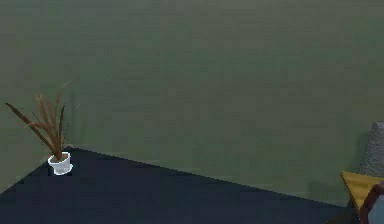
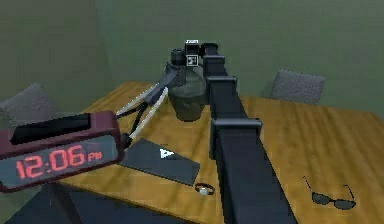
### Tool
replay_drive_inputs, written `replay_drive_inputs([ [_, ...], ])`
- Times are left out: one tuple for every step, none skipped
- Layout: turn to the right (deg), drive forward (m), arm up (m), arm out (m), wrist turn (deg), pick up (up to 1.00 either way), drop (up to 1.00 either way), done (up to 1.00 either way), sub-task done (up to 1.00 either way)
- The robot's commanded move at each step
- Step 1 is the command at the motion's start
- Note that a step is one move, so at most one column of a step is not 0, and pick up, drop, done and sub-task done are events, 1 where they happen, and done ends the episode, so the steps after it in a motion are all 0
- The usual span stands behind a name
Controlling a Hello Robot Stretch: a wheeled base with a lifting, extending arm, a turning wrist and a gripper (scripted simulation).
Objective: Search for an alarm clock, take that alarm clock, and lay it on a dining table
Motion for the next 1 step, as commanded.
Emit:
replay_drive_inputs([
  [0.0, 0.0, 0.0, 0.0, 45.0, 0.0, 0.0, 0.0, 0.0],
])
